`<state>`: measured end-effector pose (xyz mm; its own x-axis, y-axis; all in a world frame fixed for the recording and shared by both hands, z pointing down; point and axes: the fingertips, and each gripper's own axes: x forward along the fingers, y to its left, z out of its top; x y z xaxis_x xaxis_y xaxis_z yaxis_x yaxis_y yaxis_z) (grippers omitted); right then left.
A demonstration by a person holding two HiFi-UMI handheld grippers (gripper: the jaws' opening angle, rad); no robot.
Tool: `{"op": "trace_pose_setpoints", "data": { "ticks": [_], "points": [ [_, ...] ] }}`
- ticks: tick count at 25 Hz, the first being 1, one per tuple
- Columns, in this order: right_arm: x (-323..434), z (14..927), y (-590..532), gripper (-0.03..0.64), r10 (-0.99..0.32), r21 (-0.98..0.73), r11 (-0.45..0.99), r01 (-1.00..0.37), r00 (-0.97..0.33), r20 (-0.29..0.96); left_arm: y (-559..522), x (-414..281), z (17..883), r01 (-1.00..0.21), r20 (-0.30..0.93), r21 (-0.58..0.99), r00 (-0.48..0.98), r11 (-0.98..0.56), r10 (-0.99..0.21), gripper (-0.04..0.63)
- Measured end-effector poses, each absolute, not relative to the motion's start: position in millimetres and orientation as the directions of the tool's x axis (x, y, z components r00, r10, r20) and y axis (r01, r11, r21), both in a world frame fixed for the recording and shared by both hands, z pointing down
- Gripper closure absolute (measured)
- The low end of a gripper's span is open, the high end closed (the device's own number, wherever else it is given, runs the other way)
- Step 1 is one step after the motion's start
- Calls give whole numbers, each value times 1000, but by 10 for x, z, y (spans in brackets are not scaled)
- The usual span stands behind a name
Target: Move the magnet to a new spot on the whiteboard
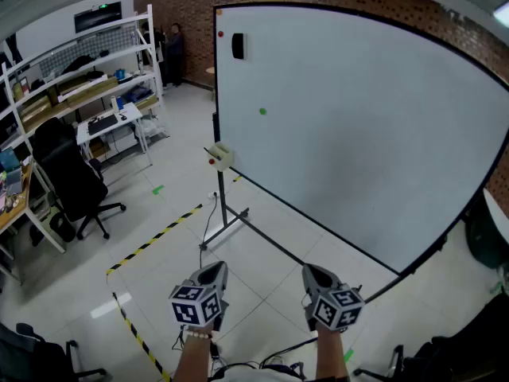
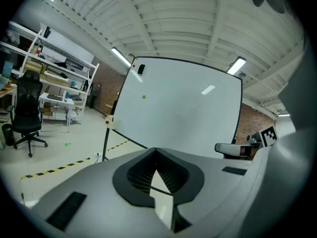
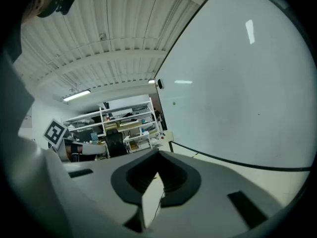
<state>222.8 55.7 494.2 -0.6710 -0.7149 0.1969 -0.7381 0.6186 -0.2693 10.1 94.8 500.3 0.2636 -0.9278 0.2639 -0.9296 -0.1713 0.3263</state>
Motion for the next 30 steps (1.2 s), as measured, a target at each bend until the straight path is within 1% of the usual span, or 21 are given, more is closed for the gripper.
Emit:
{"op": "trace_pose_setpoints", "data": {
  "ticks": [9,17,22,30],
  "points": [
    [2793,5000,313,612,-681,-252,657,-710,-703,206,704,633,5064,-943,277,310,212,-122,-937,594],
    [2703,5079,28,612,-653,-274,682,-678,-733,190,386,720,5097,-949,278,285,214,-133,-936,594],
    [2426,5136,-339,612,-661,-260,681,-685,-727,183,-147,488,5117,-940,256,291,253,-176,-933,594],
    [1584,5179,-1337,612,-718,-252,613,-749,-661,218,-1386,-321,5077,-909,246,308,363,-282,-899,594]
  ]
}}
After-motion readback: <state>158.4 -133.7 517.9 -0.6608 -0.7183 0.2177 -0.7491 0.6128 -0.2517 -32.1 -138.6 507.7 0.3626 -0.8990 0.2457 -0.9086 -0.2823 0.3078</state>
